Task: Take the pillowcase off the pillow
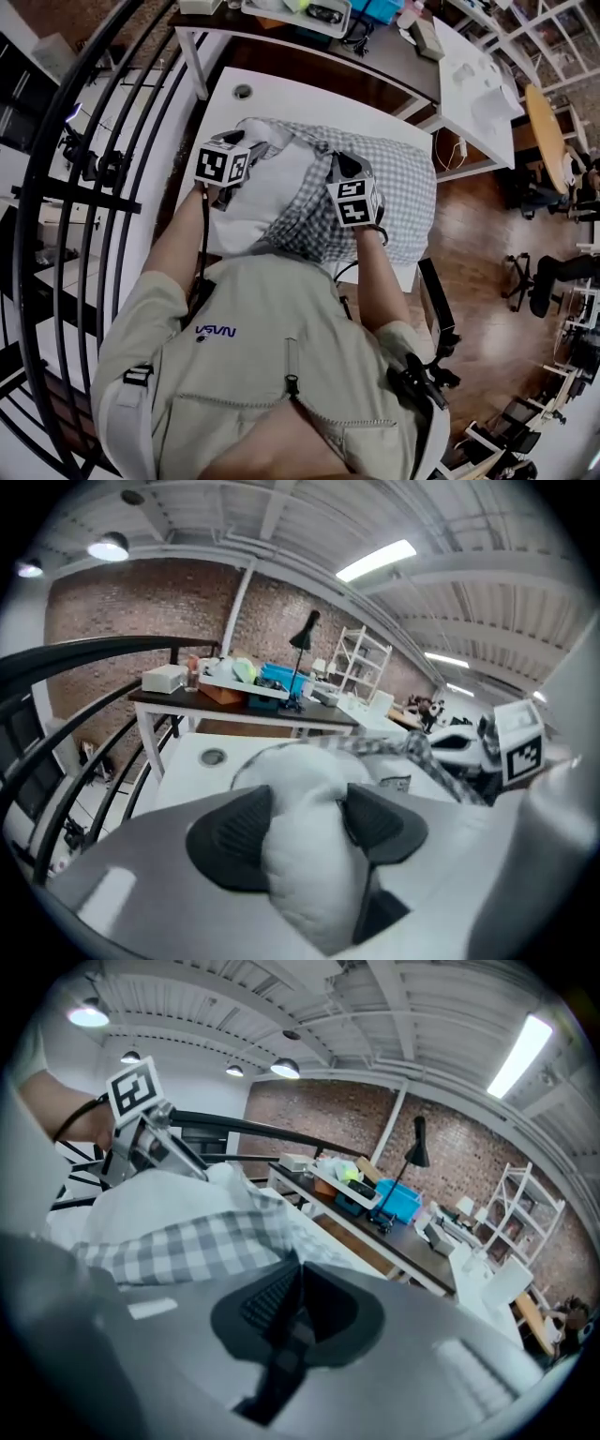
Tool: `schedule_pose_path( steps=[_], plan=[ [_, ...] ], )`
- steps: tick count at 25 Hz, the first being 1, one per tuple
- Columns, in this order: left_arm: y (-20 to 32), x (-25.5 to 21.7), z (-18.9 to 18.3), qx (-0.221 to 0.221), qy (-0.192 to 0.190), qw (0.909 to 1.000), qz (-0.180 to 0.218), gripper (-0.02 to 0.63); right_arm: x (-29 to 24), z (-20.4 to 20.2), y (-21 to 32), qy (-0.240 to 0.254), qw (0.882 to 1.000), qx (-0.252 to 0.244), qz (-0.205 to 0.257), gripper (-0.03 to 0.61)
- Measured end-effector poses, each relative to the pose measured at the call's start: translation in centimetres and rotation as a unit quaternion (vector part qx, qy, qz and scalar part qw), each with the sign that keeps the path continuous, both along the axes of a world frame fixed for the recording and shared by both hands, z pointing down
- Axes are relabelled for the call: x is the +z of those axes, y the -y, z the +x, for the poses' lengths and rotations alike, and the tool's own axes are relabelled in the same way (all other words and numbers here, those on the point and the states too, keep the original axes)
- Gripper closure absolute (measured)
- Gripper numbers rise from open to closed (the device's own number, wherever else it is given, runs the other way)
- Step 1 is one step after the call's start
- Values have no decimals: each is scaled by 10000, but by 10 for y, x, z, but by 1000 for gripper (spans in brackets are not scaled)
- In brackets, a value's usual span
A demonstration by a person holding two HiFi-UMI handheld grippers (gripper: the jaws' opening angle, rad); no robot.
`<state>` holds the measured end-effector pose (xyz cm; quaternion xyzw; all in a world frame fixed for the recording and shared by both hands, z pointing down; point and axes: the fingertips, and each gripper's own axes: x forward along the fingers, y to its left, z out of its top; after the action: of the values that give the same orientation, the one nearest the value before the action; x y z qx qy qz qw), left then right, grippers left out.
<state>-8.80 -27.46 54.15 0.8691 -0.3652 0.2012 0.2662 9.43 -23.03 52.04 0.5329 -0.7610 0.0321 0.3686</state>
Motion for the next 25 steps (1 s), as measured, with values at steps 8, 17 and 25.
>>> schedule_pose_path(
  steps=[8, 17, 25],
  plan=[
    [-31, -3, 19, 504, 484, 9959, 573, 546, -78, -28, 2, 1527, 9863, -581, 206, 451],
    [-74, -27, 30, 594, 751, 9862, 1349, 565, -84, -133, 37, 1089, 9720, -2075, -184, 412],
    [-97, -47, 28, 643, 869, 9718, 2094, 577, -43, -129, 61, 393, 9837, -1655, -586, 572]
  ],
)
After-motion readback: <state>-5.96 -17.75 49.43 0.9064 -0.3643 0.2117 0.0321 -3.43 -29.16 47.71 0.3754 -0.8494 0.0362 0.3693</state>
